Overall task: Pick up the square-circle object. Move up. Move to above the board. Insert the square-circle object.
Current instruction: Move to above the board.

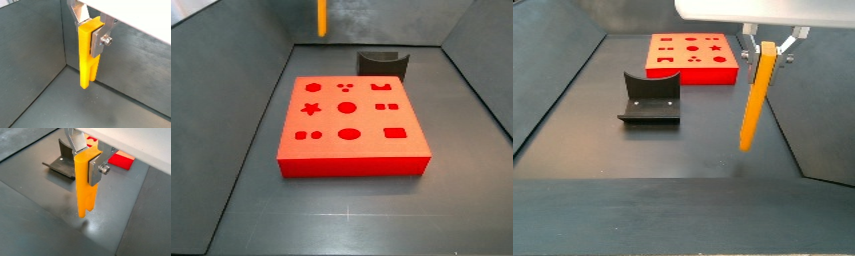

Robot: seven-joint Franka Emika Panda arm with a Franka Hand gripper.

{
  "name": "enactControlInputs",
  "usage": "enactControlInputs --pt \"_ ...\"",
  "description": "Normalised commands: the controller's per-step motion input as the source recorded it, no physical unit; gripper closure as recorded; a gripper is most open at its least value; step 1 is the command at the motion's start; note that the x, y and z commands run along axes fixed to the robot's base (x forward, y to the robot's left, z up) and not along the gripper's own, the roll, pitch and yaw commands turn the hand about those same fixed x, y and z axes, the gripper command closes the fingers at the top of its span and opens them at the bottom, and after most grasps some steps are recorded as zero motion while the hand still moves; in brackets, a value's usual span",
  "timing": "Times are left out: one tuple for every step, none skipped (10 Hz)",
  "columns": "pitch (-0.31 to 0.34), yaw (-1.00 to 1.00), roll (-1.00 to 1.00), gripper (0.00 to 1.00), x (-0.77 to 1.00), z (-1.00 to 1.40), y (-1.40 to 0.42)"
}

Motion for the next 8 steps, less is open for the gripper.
enactControlInputs --pt "0.025 -0.16 0.21 1.0 0.15 1.0 0.44" --pt "0.058 -0.13 0.14 1.0 0.13 1.0 0.4" --pt "0.079 -0.09 0.06 1.0 0.11 1.0 0.35" --pt "0.083 -0.07 0.01 1.0 0.1 1.0 0.33" --pt "0.085 -0.06 -0.01 1.0 0.1 1.0 0.31" --pt "0.089 -0.04 -0.02 1.0 0.09 1.0 0.27" --pt "0.09 -0.04 -0.02 1.0 0.08 1.0 0.25" --pt "0.087 -0.03 -0.03 1.0 0.05 0.84 0.17"
